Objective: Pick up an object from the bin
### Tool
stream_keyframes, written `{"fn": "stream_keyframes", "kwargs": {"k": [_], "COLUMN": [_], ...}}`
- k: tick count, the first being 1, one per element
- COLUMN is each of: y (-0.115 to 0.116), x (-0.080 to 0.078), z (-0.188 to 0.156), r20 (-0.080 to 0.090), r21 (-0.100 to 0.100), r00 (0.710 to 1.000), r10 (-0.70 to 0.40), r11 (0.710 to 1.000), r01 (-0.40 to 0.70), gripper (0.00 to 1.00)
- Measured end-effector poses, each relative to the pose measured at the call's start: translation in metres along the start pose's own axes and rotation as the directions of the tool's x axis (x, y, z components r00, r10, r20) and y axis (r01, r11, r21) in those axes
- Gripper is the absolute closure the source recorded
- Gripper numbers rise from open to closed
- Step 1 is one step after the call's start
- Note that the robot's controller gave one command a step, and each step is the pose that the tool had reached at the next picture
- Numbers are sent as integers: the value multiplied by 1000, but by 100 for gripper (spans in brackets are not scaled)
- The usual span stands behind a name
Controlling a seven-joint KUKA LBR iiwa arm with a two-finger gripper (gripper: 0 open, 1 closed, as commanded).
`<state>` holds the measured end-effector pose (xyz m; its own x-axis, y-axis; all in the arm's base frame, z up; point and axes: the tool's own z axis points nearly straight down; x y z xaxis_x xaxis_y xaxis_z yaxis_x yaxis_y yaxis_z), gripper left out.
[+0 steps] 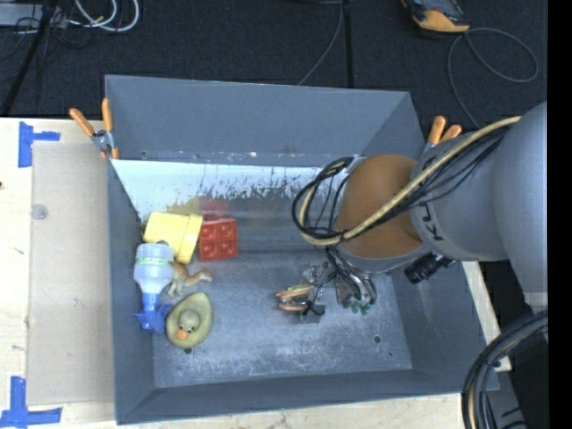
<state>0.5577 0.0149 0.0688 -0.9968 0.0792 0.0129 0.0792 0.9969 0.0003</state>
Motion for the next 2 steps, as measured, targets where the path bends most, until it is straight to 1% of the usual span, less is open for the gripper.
{"fn": "stream_keyframes", "kwargs": {"k": [1,2], "y": [0,85], "x": [0,-51], "z": [-1,-14], "r20": [0,-1], "r21": [0,-1], "r00": [1000,991], "r10": [0,-133], "r11": [1000,991], "r01": [0,133], "gripper": [100,100]}}
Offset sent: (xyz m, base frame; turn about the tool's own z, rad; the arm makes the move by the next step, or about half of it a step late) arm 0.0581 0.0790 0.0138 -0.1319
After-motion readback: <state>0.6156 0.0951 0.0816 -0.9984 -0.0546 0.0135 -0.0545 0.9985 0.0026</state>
